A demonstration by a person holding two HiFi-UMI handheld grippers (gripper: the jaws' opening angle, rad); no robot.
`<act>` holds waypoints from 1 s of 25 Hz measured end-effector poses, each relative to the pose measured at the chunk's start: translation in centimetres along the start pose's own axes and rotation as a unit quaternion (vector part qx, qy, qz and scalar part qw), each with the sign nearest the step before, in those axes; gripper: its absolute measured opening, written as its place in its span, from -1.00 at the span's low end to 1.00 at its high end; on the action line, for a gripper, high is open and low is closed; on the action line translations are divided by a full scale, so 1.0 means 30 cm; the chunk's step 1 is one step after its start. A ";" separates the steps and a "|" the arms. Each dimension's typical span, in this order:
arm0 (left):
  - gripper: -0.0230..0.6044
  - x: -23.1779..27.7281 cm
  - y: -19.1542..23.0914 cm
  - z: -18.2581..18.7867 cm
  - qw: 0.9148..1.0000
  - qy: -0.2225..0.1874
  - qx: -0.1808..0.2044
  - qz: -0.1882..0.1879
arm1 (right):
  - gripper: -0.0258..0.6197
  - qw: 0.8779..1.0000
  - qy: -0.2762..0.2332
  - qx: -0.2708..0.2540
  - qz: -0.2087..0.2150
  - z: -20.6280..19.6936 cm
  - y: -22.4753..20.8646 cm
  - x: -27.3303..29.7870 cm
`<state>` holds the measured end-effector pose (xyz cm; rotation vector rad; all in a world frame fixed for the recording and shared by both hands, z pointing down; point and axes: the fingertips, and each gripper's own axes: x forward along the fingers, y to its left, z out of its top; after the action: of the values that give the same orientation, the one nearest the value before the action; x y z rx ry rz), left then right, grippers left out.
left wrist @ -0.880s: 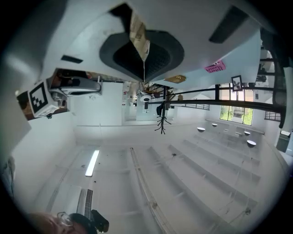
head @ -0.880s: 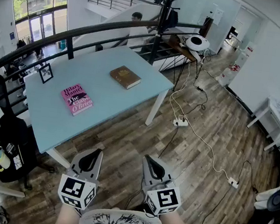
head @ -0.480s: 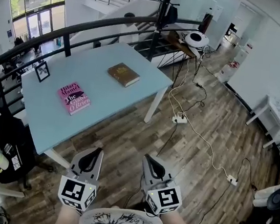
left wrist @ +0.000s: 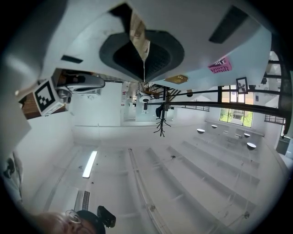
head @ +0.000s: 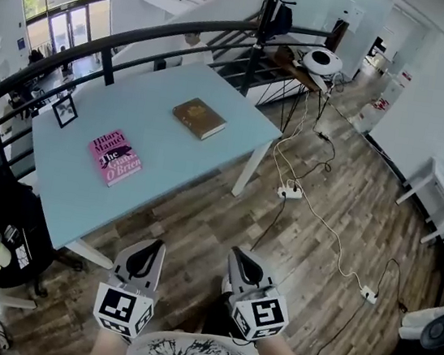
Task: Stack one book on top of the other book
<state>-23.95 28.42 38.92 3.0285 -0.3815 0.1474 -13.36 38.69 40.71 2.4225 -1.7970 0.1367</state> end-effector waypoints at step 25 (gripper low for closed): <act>-0.89 1.040 0.204 0.110 0.982 0.001 -0.029 0.187 | -0.95 0.982 0.022 -0.010 0.188 0.079 -0.833 0.913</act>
<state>4.89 14.62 39.39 2.8647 -0.9347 0.1598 18.50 19.59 41.23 2.0213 -2.2020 0.2042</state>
